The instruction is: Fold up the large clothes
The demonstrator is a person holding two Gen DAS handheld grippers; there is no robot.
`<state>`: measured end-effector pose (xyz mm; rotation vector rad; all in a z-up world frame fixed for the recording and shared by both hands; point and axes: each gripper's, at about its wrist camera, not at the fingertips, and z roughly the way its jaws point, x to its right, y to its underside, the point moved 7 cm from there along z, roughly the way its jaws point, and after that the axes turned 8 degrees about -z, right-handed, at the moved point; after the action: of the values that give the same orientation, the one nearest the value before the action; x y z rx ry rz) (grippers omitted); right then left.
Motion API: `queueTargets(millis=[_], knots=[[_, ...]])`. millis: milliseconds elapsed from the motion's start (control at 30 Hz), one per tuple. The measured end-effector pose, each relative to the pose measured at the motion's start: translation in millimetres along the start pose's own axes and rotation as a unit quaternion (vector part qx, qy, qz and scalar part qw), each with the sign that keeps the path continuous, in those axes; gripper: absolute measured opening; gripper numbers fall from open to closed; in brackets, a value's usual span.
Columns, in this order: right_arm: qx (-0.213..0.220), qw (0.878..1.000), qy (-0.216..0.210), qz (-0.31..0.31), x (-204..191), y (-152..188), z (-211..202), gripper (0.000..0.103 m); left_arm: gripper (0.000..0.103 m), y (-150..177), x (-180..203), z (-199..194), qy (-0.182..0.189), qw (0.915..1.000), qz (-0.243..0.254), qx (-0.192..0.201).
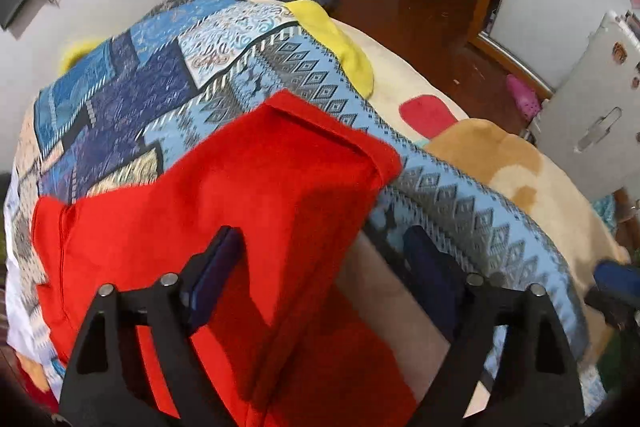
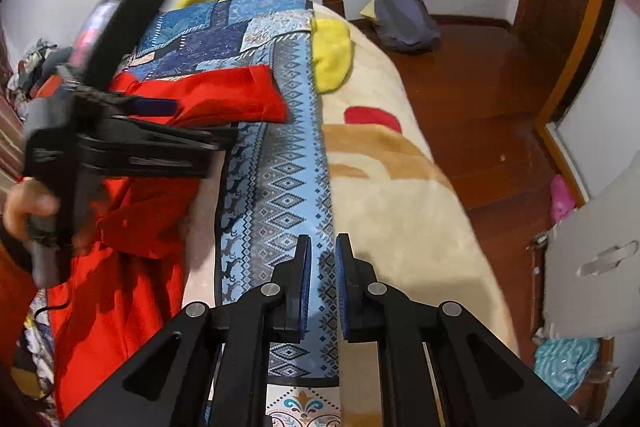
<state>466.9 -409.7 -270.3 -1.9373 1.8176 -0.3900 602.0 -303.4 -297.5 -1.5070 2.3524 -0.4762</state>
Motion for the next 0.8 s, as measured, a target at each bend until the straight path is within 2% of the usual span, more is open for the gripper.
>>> queueTargets(millis=[33,67,133,167,233,333,500,633,800], knots=[[-0.001,1.0,-0.009,0.004,0.7,1.7,1.8,0.008,0.066,-2.7,0.4,1.1,0.0,1.0,-0.002,0.006],[-0.002,1.0,-0.015,0.006,1.3,3.8,3.0,0.008,0.057,-5.9,-0.8,2.5,-0.005,1.0,-0.004,0.007],[-0.003,1.0,-0.016,0.006,2.4,5.4,4.7,0.008,0.028,-10.2,-8.1,6.6,-0.022,0.9997,-0.013,0.001],[-0.004,1.0,-0.015,0.005,2.5,6.1,5.2,0.008,0.022,-12.5,-13.0,7.5,-0.038,0.9992,-0.013,0.002],[-0.01,1.0,-0.012,0.0,0.7,6.7,7.8,0.008,0.012,-16.4,-20.3,2.8,-0.042,0.999,-0.01,0.011],[-0.014,1.0,-0.008,-0.018,-7.5,4.0,7.1,0.008,0.01,-19.1,-40.5,-21.1,-0.028,0.9978,-0.046,0.039],[-0.001,0.999,-0.006,-0.049,-33.2,-13.5,-1.2,0.008,0.01,-17.6,-84.0,-89.8,0.006,0.9919,-0.086,0.093],[0.001,0.998,-0.042,-0.043,-57.3,-28.1,-7.3,0.008,0.009,-2.7,-125.3,-142.1,0.006,0.9865,-0.099,0.13],[0.013,0.997,-0.069,-0.031,-87.3,-43.8,-16.1,0.008,0.009,24.0,-155.0,-173.9,0.01,0.9837,-0.111,0.14]])
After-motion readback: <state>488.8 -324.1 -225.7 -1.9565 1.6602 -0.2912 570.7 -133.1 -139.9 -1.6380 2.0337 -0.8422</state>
